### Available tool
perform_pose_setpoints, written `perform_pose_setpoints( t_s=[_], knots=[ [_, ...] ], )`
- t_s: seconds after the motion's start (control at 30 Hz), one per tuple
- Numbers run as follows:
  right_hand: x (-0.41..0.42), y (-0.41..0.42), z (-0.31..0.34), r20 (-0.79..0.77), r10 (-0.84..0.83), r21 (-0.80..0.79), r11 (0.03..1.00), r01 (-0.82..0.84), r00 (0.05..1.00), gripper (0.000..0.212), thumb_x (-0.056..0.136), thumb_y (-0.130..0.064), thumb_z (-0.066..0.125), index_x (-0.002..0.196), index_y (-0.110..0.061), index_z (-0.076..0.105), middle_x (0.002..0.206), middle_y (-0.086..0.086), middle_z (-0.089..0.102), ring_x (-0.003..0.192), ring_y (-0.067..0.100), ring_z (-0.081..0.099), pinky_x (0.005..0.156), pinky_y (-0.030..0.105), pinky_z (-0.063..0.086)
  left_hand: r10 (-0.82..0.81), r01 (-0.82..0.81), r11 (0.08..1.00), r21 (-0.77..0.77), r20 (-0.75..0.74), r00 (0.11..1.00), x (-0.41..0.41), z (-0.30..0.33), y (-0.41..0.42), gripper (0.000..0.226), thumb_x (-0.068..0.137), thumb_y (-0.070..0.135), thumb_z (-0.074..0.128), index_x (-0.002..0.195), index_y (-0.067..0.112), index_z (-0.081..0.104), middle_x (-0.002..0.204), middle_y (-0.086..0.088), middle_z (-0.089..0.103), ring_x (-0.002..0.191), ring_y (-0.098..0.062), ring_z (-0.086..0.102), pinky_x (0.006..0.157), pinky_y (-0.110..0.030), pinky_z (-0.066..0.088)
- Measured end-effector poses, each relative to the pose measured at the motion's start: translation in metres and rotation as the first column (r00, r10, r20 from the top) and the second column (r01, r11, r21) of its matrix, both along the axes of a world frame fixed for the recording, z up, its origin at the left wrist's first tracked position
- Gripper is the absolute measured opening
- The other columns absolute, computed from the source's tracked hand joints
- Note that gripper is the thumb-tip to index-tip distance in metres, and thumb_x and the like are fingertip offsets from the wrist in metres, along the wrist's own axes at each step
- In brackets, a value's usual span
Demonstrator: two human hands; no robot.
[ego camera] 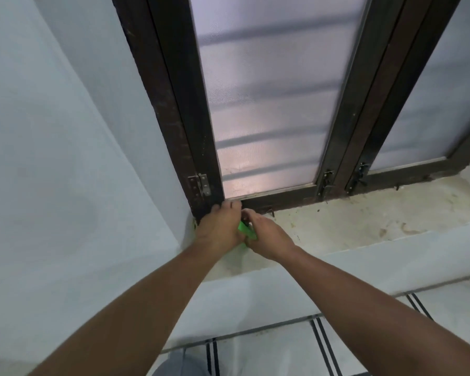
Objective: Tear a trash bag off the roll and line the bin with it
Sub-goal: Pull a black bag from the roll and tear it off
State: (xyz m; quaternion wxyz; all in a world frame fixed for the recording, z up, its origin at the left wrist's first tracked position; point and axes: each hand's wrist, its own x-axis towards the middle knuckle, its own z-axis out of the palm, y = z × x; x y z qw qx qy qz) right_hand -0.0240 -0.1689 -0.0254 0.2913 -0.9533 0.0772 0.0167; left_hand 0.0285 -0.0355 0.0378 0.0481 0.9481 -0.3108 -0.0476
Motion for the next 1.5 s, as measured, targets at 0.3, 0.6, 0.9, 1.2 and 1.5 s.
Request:
perform_pose_setpoints(
  t_s=[0.3,0.6,0.9,1.2,1.5],
  knots=[
    [-0.026,-0.058,0.023,0.099,0.074,0.137,0.987,-0.088,0.992,0.09,0.073,-0.025,0.081,0.144,-0.041,0.028,0.124,-0.007,0.055,0.086,0.018,0.064,0.07,0.036,0.056,0.092,-0.229,0.811,-0.539,-0.269,0.959,-0.013,-0.001,-0.019,0.058,0.081,0.016,0.083,0.135,0.021,0.063,0.128,0.002,0.058,0.115,-0.017,0.061,0.102,-0.04,0.054],
    [-0.038,-0.077,0.037,0.104,0.122,0.04,0.991,-0.126,0.987,0.081,0.069,-0.031,0.076,0.136,-0.046,0.032,0.113,-0.002,0.049,0.091,0.028,0.06,0.077,0.044,0.056,0.216,-0.511,0.573,-0.641,-0.483,0.848,-0.032,0.007,-0.051,0.047,0.082,0.017,0.085,0.123,0.021,0.063,0.104,0.015,0.064,0.091,0.002,0.063,0.073,-0.013,0.05],
    [-0.041,-0.067,0.039,0.088,0.046,0.071,0.996,-0.052,0.995,0.106,0.067,-0.028,0.079,0.153,-0.044,0.019,0.125,0.003,0.049,0.097,0.031,0.063,0.078,0.045,0.058,0.179,-0.569,0.502,-0.651,-0.566,0.805,-0.032,0.01,-0.048,0.051,0.076,0.011,0.089,0.122,0.021,0.067,0.113,0.007,0.07,0.094,-0.007,0.07,0.058,-0.01,0.053],
    [-0.039,-0.054,0.026,0.061,-0.111,0.249,0.964,0.093,0.992,0.085,0.066,-0.025,0.084,0.141,-0.031,0.045,0.13,-0.002,0.058,0.115,0.022,0.06,0.09,0.041,0.055,0.107,-0.573,0.539,-0.618,-0.624,0.774,-0.025,0.002,-0.036,0.044,0.076,0.014,0.09,0.109,0.016,0.06,0.106,0.0,0.072,0.099,-0.018,0.072,0.078,-0.027,0.056],
    [-0.027,-0.04,0.05,-0.379,-0.279,0.872,0.212,0.442,0.882,0.04,0.1,-0.049,0.056,0.118,-0.016,0.071,0.117,0.009,0.074,0.085,0.044,0.078,0.082,0.051,0.065,0.065,-0.538,0.436,-0.722,-0.571,0.819,-0.024,-0.007,-0.03,0.017,0.086,0.038,0.082,0.099,0.034,0.071,0.108,0.006,0.077,0.104,-0.017,0.073,0.093,-0.045,0.06]
  ],
)
